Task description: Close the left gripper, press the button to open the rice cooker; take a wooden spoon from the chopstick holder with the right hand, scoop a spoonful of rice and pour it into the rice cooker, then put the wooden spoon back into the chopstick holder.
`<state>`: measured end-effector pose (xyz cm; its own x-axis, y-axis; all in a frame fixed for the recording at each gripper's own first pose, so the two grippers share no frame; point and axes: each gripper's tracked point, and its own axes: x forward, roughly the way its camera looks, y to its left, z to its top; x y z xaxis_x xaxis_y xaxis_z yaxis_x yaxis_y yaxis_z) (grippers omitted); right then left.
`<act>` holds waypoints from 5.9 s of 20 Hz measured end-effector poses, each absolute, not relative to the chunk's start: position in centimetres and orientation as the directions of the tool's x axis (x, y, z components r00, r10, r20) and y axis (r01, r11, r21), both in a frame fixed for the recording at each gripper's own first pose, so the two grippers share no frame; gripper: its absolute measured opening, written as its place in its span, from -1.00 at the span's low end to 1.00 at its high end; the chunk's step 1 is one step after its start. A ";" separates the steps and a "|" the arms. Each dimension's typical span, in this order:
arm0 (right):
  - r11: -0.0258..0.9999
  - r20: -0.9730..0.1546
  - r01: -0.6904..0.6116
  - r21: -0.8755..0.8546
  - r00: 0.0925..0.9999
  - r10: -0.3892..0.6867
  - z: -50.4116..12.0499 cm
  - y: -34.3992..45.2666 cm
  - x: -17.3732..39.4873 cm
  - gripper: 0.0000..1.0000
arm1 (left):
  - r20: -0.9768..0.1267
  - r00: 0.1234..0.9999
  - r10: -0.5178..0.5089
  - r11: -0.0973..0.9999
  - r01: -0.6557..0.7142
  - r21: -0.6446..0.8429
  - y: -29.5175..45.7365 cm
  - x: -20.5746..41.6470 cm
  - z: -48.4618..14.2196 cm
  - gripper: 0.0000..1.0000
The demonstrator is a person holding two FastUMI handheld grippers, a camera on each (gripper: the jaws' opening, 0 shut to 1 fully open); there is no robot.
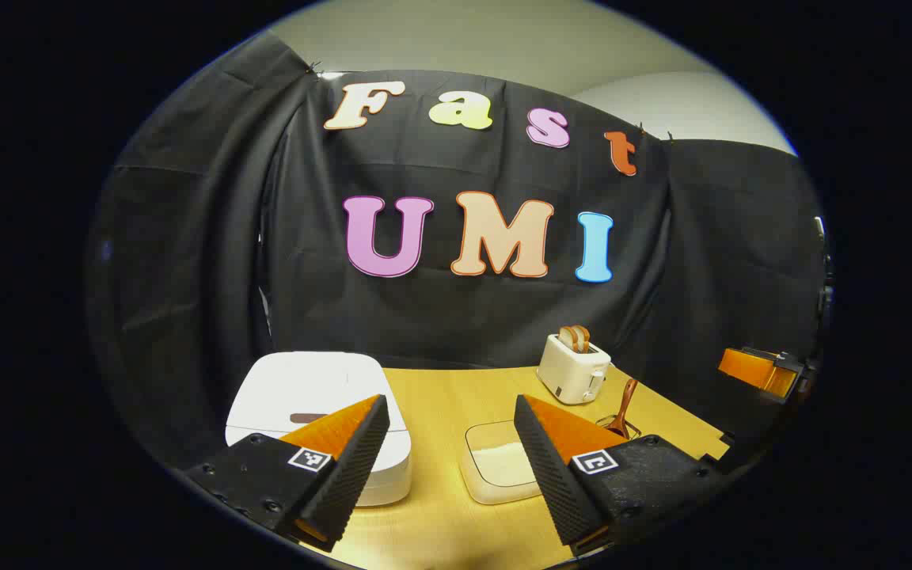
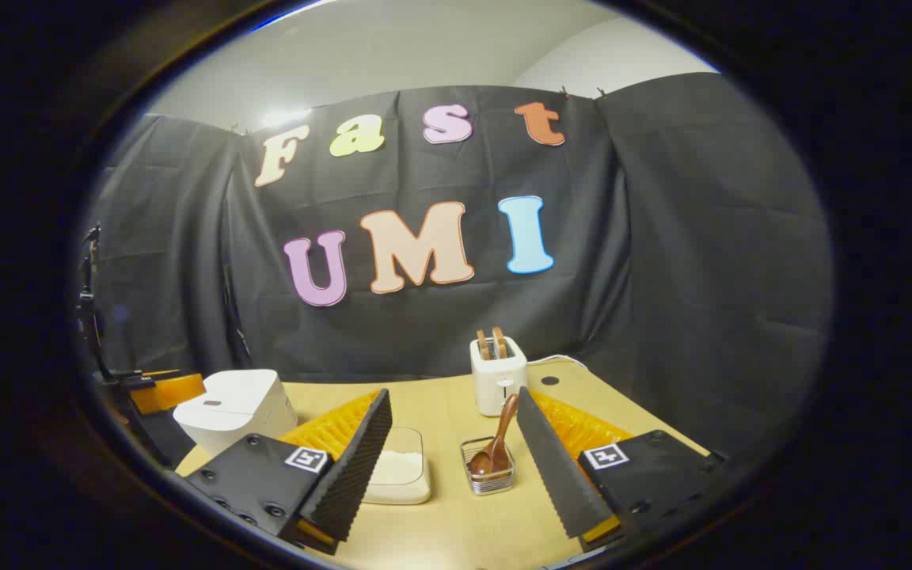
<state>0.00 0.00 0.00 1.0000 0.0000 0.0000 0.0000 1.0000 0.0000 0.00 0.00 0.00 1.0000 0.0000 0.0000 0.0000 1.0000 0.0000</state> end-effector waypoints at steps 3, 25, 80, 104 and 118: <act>1.000 0.000 0.005 -0.001 1.000 -0.005 -0.1 -0.1 -0.1 1.00 | 0.001 1.000 0.002 1.000 -0.002 0.003 0.1 0.2 -0.1 0.89; 0.999 -0.005 0.038 0.035 0.999 -0.038 -0.3 -0.5 0.1 1.00 | 0.048 0.997 0.052 0.998 -0.053 0.023 2.7 -0.2 0.5 0.94; 0.997 -0.087 0.053 -0.059 0.994 -0.058 -2.6 0.4 2.6 1.00 | -0.192 0.949 0.250 0.961 -0.267 -0.067 15.9 8.0 -8.2 -1.00; 0.996 -0.224 -0.067 -0.062 0.973 0.051 -9.6 -3.7 10.8 1.00 | -0.027 0.938 0.345 0.939 -0.345 -0.003 11.1 2.4 -0.5 -1.00; 0.992 -0.409 -0.108 -0.063 0.910 0.073 -17.6 -7.4 21.5 1.00 | 0.012 0.897 0.443 0.897 -0.443 -0.014 9.2 -1.9 0.1 -0.44</act>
<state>21.46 -7.42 -17.62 0.9097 0.0731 -0.4087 -0.1080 0.9922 -0.0630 -1.91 9.22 0.12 0.8966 0.4427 0.0116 -0.4426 0.8966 -0.0142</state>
